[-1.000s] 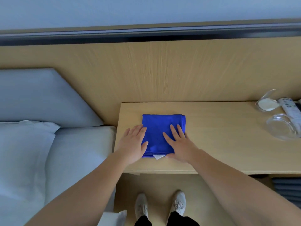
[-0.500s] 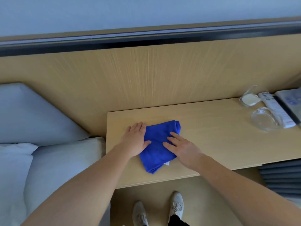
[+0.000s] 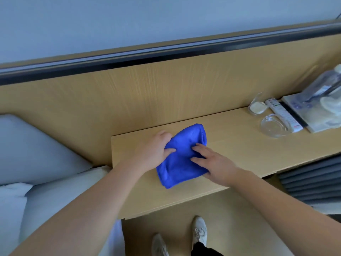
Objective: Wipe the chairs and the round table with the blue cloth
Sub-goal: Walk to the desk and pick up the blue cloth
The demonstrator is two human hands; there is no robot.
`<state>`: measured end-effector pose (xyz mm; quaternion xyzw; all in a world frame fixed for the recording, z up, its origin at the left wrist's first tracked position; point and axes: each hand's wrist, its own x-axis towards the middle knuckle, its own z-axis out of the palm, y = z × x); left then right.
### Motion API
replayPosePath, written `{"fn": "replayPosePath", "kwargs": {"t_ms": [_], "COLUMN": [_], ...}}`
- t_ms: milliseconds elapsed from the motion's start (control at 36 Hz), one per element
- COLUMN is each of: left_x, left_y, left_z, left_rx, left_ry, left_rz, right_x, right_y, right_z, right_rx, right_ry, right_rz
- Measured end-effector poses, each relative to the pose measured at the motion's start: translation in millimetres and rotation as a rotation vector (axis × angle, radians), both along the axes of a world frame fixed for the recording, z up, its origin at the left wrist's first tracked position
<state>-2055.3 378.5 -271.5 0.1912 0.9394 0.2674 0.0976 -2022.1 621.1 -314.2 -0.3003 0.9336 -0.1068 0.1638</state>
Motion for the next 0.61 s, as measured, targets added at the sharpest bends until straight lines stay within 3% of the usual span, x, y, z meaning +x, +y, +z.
{"fn": "replayPosePath", "kwargs": {"t_ms": [139,278,333,611], "left_x": [-2.8,-2.0,-0.4,40.0], "left_y": [4.0,13.2,18.6,83.4], "left_z": [61.8,111.8,129.4,182.8], "left_rx": [-0.017,-0.025,-0.03,0.089], "left_ry": [0.153,0.273,0.312,0.374], "left_rz": [-0.12,-0.218,-0.257,-0.602], "right_x": [13.2,30.2,35.7,101.0], "right_y": [11.0,20.4,25.1,55.6], "right_z": [60.6,108.3,124.1,171.3], "right_rx": [-0.232,-0.495,-0.56,-0.509], "right_ry": [0.12,0.357,0.35,0.28], "right_rz": [-0.153,-0.518,-0.638,-0.76]}}
